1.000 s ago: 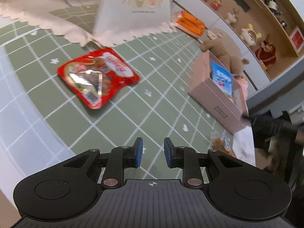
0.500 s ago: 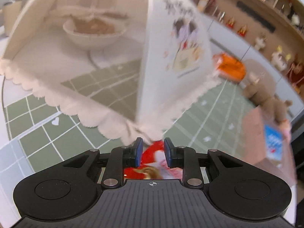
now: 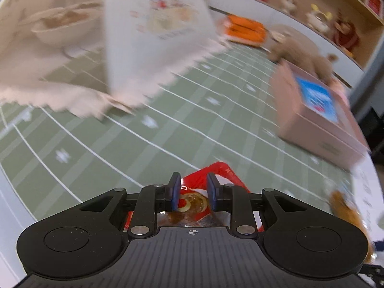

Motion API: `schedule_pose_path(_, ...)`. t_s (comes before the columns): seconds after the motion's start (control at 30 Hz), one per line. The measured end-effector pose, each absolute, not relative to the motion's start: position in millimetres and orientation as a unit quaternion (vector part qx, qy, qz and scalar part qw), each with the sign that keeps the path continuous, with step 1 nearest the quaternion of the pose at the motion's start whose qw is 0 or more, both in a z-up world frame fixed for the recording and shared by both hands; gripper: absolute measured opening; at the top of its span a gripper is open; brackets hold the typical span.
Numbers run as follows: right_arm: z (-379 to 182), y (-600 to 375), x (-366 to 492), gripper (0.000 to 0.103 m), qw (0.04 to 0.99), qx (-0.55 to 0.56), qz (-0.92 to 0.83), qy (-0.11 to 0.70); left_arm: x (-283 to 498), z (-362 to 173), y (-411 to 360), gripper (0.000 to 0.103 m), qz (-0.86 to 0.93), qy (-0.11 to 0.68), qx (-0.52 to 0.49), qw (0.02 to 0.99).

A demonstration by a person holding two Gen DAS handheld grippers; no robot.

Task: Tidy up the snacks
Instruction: 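Move the right tool to the bread stick while the left tool reaches the red meat pack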

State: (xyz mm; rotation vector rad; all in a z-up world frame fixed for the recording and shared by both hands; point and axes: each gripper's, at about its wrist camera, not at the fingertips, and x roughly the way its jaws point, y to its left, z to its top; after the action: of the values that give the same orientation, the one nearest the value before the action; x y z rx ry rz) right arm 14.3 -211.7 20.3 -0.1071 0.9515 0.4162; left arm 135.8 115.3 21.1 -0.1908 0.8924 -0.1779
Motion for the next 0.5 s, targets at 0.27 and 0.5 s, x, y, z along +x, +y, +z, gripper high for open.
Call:
schedule_pose_path(0.27,17.7,-187.4,-16.0,0.055,0.872,-0.053,0.189,0.448,92.6,16.4,58.8,0.027,-0.141,0.454,-0.138,0.869)
schedule_pose_path(0.5,28.4,-199.6,1.1,0.059,0.873,-0.035,0.171,0.455,69.9,19.0,40.5,0.027,-0.153,0.480,-0.170,0.847)
